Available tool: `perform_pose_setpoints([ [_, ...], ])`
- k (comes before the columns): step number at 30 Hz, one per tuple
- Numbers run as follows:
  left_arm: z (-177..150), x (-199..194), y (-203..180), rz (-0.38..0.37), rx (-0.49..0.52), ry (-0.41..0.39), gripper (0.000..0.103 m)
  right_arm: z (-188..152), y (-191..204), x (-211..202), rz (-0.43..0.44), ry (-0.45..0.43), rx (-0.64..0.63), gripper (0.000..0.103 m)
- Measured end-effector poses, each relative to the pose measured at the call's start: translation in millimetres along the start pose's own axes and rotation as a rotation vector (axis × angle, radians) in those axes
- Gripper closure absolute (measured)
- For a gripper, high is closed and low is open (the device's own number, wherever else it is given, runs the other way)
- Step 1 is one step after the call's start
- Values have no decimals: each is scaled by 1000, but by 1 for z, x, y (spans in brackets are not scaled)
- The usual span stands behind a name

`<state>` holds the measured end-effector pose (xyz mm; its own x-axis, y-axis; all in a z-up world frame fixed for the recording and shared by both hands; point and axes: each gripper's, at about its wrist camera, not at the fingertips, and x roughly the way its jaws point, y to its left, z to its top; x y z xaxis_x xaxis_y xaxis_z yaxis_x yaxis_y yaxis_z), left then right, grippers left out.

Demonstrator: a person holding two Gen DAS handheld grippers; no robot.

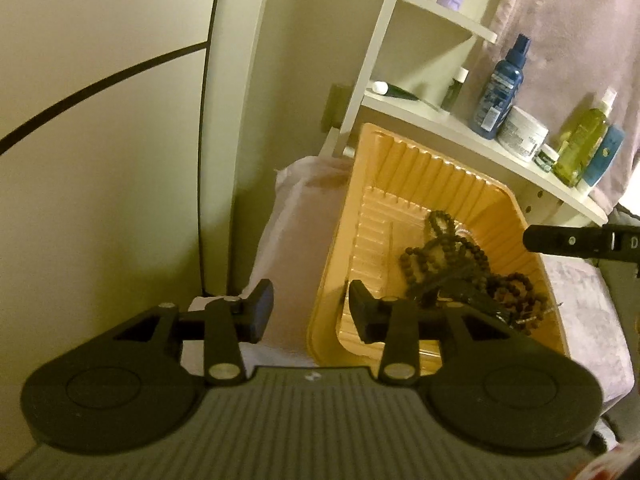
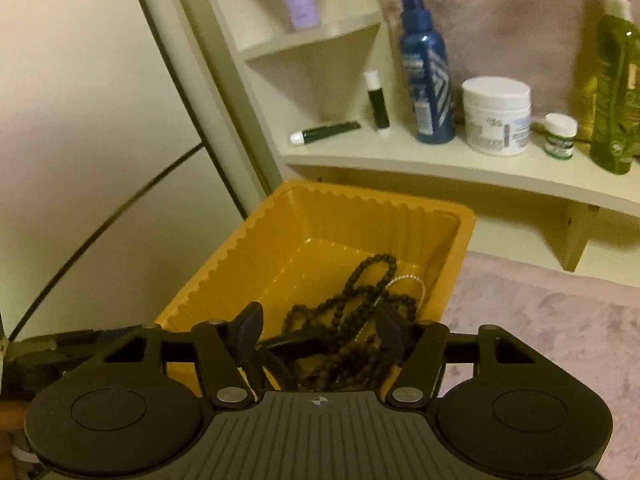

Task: Organize jewelry
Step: 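Lower the orange tray flat onto the towel with the left tool while the right tool withdraws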

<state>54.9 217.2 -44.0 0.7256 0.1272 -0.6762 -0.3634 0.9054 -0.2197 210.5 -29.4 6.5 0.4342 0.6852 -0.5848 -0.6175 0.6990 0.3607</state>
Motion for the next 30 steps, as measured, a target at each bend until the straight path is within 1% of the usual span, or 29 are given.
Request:
perform_pose_setpoints([
  [6, 1, -14, -5, 14, 13, -36, 65, -2, -13, -23, -35, -32, 36, 41],
  [7, 1, -18, -7, 18, 18, -44, 64, -4, -15, -27, -45, -35, 45, 41],
  [9, 2, -26, -11, 30, 35, -67, 58, -9, -24, -37, -72, -42, 73, 40],
  [11, 2, -35, -16, 45, 56, -91, 40, -16, -31, -48, -101, -46, 102, 38],
  [12, 2, -37, -19, 46, 65, -101, 36, -20, -36, -53, -119, -45, 117, 36],
  [14, 2, -44, -26, 41, 87, -114, 24, -27, -42, -63, -147, -43, 142, 33],
  [17, 0, -52, -39, 26, 121, -127, 13, -38, -49, -79, -190, -39, 164, 27],
  [19, -3, -57, -48, 17, 148, -126, 11, -44, -50, -91, -215, -37, 174, 25],
  [20, -4, -59, -53, 12, 161, -122, 7, -47, -51, -97, -224, -37, 178, 23],
  [23, -9, -68, -68, 0, 193, -125, 3, -59, -51, -115, -248, -38, 181, 20],
  [26, -16, -78, -82, 4, 229, -134, 1, -73, -53, -131, -286, -41, 189, 19],
  [28, -22, -81, -89, 13, 241, -121, 1, -82, -54, -139, -313, -36, 202, 19],
  [30, -27, -84, -94, 5, 250, -94, 1, -92, -56, -148, -332, -25, 211, 19],
])
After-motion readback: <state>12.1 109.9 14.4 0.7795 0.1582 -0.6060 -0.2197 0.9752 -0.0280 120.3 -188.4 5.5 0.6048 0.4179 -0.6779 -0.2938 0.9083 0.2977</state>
